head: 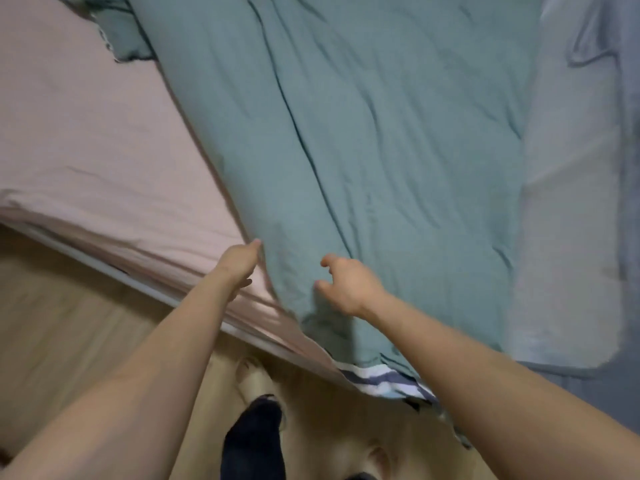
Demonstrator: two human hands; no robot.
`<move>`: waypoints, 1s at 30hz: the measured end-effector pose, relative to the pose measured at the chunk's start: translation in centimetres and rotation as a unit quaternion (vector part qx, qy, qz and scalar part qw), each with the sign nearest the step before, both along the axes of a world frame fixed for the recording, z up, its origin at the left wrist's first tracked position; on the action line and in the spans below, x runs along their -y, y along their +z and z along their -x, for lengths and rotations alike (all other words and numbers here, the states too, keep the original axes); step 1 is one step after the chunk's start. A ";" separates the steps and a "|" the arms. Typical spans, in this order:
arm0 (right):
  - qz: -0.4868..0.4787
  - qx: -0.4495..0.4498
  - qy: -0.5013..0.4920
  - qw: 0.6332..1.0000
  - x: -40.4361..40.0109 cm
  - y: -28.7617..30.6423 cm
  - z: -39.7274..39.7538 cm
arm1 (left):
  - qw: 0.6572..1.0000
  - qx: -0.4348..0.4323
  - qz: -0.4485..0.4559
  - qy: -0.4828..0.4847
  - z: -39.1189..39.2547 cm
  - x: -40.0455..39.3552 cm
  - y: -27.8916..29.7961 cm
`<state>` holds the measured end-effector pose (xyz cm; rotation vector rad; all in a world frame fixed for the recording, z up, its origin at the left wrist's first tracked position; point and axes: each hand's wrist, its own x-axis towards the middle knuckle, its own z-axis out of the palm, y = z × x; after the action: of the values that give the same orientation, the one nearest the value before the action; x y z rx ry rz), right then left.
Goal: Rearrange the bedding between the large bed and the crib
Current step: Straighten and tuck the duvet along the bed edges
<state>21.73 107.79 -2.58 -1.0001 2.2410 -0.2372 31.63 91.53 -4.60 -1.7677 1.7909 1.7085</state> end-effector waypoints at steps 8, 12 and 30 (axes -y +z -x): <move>0.038 -0.111 -0.107 0.987 18.7 -7.6 0.5 | 0.969 -0.067 -0.161 0.177 0.6 11.2 -6.3; 0.027 -0.192 -0.142 0.971 23.0 -12.0 2.8 | 0.944 -0.096 -0.212 0.232 2.9 15.7 -9.1; 0.294 0.228 -0.441 0.817 18.0 -4.5 14.0 | 0.847 -0.297 -0.362 0.252 15.7 11.6 -8.9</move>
<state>7.77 89.83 -7.12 -0.0292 2.0223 -1.4758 15.96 79.95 -13.47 -1.4905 0.5351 2.8605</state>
